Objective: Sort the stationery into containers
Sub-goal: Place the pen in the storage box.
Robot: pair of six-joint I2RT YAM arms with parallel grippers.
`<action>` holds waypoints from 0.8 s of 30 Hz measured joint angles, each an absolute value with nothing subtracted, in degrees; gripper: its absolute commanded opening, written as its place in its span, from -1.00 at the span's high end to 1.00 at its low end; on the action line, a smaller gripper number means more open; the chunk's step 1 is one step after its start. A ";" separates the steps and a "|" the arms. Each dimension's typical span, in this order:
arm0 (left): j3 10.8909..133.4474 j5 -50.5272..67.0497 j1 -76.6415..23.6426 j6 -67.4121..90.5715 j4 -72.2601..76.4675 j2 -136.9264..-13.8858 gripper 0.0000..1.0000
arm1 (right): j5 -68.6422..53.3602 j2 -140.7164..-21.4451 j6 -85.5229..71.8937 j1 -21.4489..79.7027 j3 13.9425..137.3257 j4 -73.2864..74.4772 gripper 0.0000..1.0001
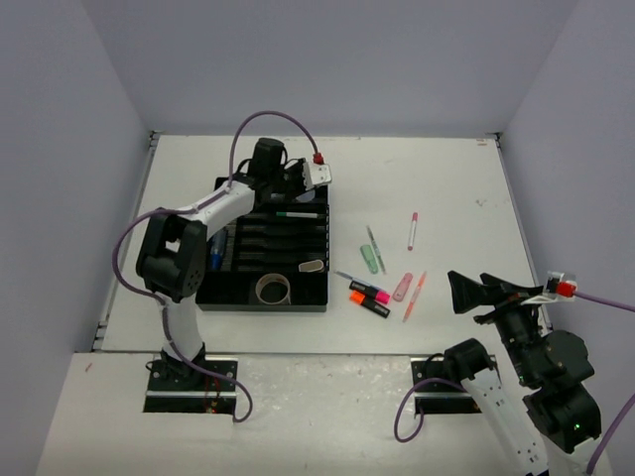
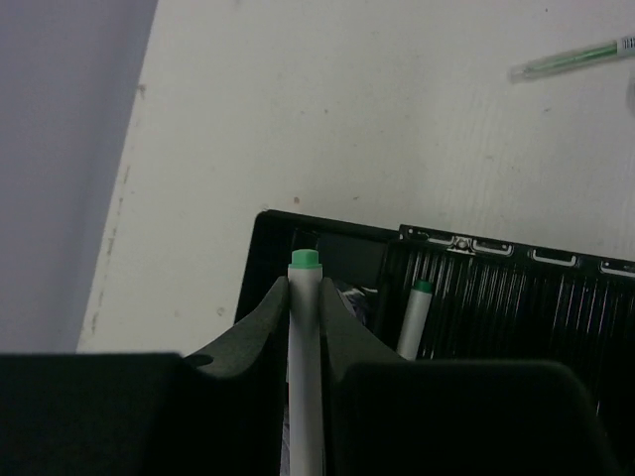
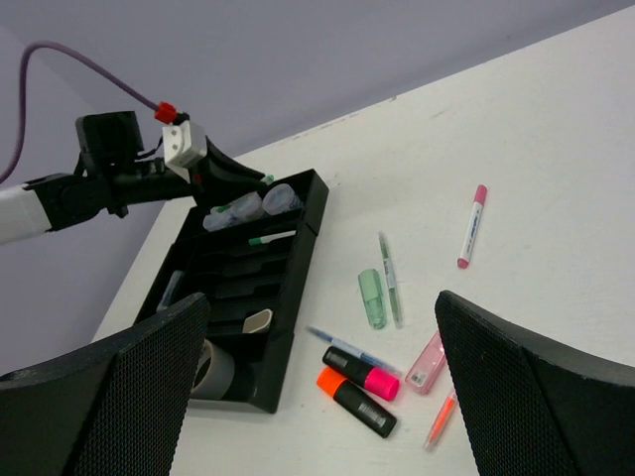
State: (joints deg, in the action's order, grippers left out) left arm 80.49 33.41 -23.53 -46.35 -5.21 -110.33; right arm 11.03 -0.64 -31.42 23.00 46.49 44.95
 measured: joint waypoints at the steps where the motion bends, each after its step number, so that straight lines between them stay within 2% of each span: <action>1: 81.31 34.15 -23.26 -46.97 -6.47 -111.68 1.00 | 11.03 -0.64 -31.42 23.00 46.46 44.95 -0.98; 12: 77.05 38.47 -23.14 -52.34 -10.34 -113.43 1.00 | 11.02 -0.64 -31.35 23.13 46.37 44.70 -0.98; 24: 80.38 38.17 -22.50 -56.41 -12.95 -115.69 1.00 | 11.00 -0.64 -31.29 23.14 46.37 44.56 -0.98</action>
